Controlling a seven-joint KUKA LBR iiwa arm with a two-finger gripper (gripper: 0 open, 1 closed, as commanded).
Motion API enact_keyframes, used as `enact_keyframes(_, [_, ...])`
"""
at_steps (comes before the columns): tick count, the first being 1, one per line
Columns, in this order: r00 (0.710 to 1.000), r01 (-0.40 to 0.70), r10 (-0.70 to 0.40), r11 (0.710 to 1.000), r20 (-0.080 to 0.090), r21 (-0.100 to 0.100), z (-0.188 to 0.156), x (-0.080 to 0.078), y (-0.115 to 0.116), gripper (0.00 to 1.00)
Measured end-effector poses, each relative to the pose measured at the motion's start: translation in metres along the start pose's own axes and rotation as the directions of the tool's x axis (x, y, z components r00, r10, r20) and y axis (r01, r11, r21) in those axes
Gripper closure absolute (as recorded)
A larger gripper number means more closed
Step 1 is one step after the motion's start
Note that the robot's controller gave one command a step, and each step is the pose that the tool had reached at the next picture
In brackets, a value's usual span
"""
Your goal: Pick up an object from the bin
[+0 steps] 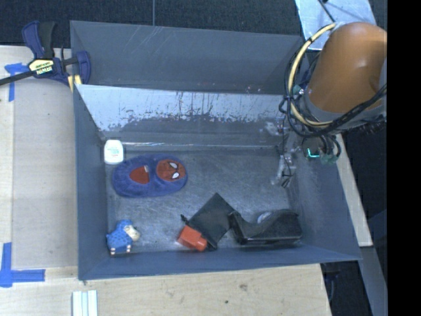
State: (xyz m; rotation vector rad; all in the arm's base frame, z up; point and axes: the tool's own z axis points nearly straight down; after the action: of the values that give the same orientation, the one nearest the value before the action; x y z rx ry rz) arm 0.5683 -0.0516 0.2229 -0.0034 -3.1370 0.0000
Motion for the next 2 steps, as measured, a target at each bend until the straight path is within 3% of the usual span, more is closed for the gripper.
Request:
enact_keyframes(1, [0.915,-0.403,0.403,0.915,0.01,-0.005,0.151,0.044,0.045,0.0])
enact_keyframes(2, [0.991,-0.132,0.132,0.991,0.01,-0.002,0.123,0.059,0.092,0.0])
